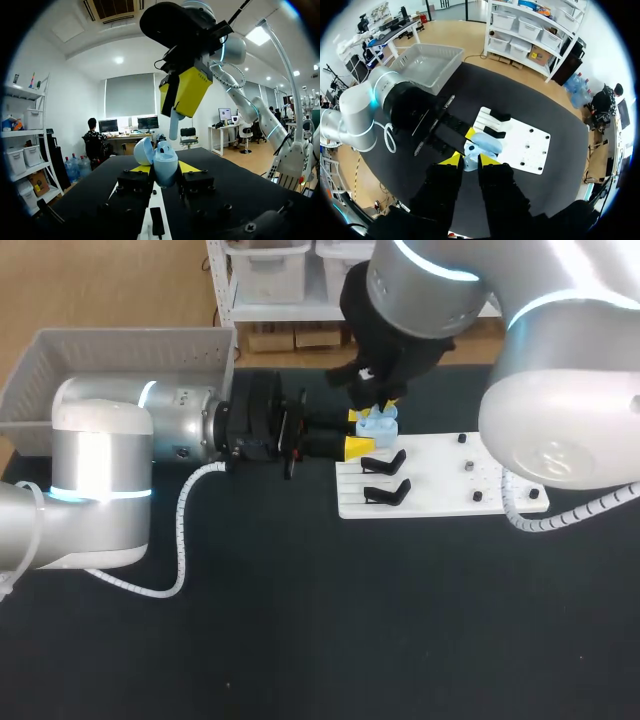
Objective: Pick up each earbud case from the left stands, insert the matching earbuds, close the lid, and place the case in the box.
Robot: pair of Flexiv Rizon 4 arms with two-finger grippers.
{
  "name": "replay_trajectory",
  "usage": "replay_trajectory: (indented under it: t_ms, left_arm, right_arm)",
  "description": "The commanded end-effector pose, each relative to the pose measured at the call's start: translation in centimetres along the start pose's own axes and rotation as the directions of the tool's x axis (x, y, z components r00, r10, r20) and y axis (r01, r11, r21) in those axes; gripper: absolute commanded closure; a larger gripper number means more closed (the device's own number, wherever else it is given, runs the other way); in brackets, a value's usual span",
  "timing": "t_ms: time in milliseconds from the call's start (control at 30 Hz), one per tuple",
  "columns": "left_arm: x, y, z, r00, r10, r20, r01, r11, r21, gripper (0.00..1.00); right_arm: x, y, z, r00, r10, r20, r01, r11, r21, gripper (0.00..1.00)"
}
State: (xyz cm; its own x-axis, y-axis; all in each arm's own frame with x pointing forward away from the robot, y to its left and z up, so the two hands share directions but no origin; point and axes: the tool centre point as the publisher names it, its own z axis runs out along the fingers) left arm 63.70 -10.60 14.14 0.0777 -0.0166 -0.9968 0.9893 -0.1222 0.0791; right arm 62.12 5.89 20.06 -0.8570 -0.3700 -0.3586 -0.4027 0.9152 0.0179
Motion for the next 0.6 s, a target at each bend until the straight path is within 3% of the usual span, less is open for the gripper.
replay_trajectory:
  t_ms: [33,600]
  left_arm:
    - [0.03,-0.02,0.01,1.000,0.000,0.000,0.000,1.000,-0.002,1.00]
    - [0.03,-0.02,0.01,1.000,0.000,0.000,0.000,1.000,-0.002,1.00]
  right_arm:
    - [-0.21,0.05,0.36,1.000,0.004,0.000,-0.004,1.000,0.007,1.00]
    - [-0.05,0.11,1.19,1.000,0.000,-0.020,0.001,1.000,0.015,1.00]
